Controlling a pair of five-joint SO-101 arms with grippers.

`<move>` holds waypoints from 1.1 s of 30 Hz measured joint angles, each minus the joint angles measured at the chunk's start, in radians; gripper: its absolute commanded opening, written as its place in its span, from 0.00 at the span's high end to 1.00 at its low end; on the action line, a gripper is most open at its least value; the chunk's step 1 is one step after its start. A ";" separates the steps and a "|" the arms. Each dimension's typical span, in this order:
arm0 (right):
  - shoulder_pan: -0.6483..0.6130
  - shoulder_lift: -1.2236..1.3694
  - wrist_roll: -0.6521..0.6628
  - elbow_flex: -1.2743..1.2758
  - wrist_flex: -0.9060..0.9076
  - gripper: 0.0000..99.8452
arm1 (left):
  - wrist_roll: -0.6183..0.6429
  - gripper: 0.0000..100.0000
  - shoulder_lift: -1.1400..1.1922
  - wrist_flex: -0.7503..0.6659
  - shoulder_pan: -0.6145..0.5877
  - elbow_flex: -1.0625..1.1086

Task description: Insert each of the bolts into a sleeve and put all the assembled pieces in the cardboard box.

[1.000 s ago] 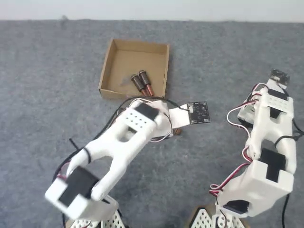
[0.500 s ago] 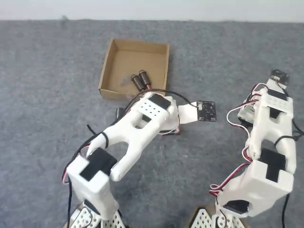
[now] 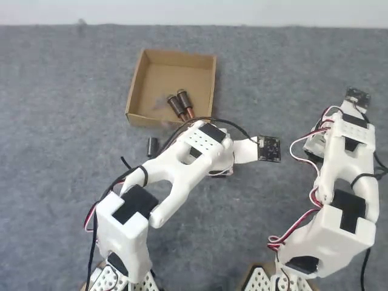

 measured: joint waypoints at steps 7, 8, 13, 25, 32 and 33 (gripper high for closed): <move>-0.002 0.000 0.000 0.000 0.000 0.99 | -0.002 0.95 0.035 0.000 0.032 -0.026; -0.005 0.000 0.000 0.000 0.000 0.99 | -0.002 0.95 0.049 0.020 0.040 -0.041; -0.011 0.000 0.000 0.000 0.000 0.99 | 0.003 0.99 0.127 0.130 0.049 -0.150; -0.011 0.000 0.000 0.018 -0.002 0.99 | 0.198 0.99 0.209 0.265 0.054 -0.290; -0.011 0.000 0.000 0.017 -0.002 0.99 | 0.382 0.99 0.187 0.270 0.057 -0.287; -0.011 0.000 0.000 0.017 -0.002 0.99 | 0.400 0.99 0.181 0.275 0.057 -0.287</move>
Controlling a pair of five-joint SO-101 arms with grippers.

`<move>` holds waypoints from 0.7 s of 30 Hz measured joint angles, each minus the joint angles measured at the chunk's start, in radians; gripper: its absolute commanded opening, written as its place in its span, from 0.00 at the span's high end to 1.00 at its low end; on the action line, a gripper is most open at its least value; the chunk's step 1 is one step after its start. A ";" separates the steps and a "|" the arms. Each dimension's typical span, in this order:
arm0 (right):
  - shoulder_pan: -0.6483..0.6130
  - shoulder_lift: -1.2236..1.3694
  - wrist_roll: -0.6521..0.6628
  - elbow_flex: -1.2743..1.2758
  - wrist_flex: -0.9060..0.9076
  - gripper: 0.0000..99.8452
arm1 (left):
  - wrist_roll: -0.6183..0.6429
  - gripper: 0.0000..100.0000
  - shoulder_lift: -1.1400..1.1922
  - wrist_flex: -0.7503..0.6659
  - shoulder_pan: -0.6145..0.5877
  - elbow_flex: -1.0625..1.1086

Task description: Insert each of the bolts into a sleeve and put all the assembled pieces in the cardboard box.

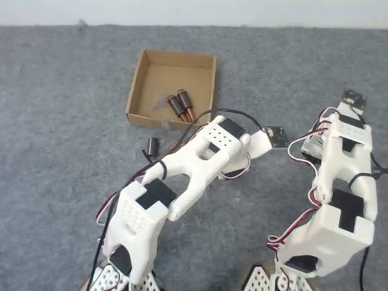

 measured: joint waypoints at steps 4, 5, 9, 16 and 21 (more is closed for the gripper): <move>0.000 0.000 0.000 0.000 -0.011 0.99 | 0.049 0.99 -0.058 0.005 -0.018 0.035; 0.000 0.000 0.000 0.000 -0.012 0.99 | 0.055 0.99 -0.077 0.008 -0.032 0.043; -0.009 0.000 0.000 0.000 -0.017 0.99 | 0.091 0.99 -0.175 -0.041 -0.092 0.104; -0.025 0.000 0.000 0.000 -0.017 0.99 | 0.181 0.99 -0.330 -0.140 -0.199 0.235; -0.048 0.000 0.000 0.000 -0.017 0.99 | 0.207 0.99 -0.436 -0.163 -0.241 0.310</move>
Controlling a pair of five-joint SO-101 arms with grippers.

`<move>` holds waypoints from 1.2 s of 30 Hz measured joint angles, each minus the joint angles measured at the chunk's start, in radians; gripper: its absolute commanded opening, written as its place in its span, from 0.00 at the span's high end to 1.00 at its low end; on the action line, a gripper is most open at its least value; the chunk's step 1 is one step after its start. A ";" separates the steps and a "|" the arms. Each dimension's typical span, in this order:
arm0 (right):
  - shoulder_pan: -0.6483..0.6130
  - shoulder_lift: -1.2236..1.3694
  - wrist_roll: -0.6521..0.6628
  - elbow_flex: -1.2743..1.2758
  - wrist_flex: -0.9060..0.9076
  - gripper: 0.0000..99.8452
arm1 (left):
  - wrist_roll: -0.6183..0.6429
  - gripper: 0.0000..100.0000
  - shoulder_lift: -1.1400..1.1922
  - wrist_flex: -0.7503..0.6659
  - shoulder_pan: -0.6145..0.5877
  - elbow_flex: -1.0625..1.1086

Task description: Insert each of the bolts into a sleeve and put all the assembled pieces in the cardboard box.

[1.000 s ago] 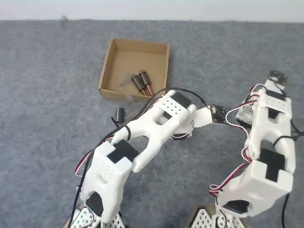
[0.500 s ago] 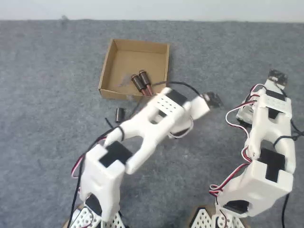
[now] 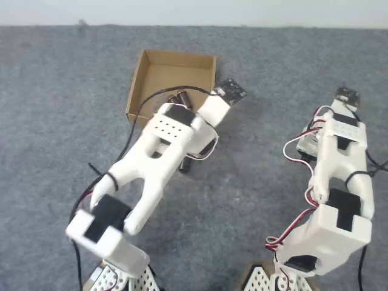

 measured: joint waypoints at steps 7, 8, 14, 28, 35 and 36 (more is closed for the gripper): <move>-0.008 0.000 0.000 0.000 0.000 0.99 | 0.107 0.99 -0.213 -0.083 -0.055 0.158; -0.009 0.000 0.000 0.000 0.000 0.99 | 0.130 0.99 -0.239 -0.106 -0.081 0.181; -0.043 0.000 0.000 0.000 -0.018 0.99 | 0.265 0.99 -0.348 -0.207 -0.292 0.292; -0.238 -0.003 0.000 0.000 -0.227 0.99 | 0.298 0.99 -0.491 -0.517 -0.649 0.741; -0.301 -0.023 0.000 0.000 -0.488 0.99 | 0.302 0.99 -0.511 -0.537 -0.758 0.760; -0.310 -0.023 0.000 0.000 -0.529 0.99 | 0.302 0.99 -0.511 -0.537 -0.764 0.769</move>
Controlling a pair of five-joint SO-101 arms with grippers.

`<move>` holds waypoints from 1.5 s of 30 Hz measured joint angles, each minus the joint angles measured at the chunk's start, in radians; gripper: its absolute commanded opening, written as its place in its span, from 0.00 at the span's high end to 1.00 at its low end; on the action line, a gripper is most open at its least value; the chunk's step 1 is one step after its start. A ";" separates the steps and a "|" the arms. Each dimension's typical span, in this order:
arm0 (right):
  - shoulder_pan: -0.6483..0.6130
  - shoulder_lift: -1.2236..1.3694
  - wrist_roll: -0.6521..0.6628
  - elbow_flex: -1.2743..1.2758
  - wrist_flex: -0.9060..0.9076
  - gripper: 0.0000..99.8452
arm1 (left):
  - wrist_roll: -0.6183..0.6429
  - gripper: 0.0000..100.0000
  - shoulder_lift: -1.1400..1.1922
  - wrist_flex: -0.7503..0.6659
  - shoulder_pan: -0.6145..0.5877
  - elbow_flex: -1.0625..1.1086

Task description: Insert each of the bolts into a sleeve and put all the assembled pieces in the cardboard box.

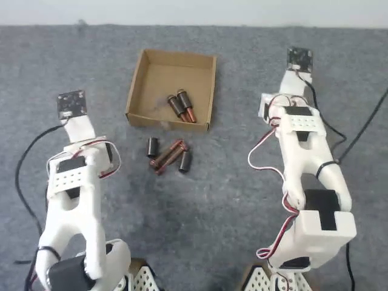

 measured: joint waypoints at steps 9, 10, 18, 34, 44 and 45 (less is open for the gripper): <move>-0.106 0.038 0.000 0.000 -0.440 0.99 | -0.003 0.99 -0.008 0.000 0.002 0.009; -0.117 0.060 0.000 0.000 -0.496 0.99 | -0.002 0.99 -0.008 0.000 0.000 0.009; -0.181 0.190 0.000 0.000 -0.836 0.99 | -0.005 0.99 -0.008 -0.031 0.000 0.009; -0.321 0.149 0.000 0.443 -1.358 0.99 | -0.031 0.99 -0.008 -0.060 0.000 0.009; -0.483 -0.060 0.017 0.815 -1.539 0.99 | -0.031 0.99 -0.008 -0.060 0.006 0.015; -0.497 -0.078 0.041 0.847 -1.550 0.99 | -0.031 0.99 -0.008 -0.060 0.006 0.017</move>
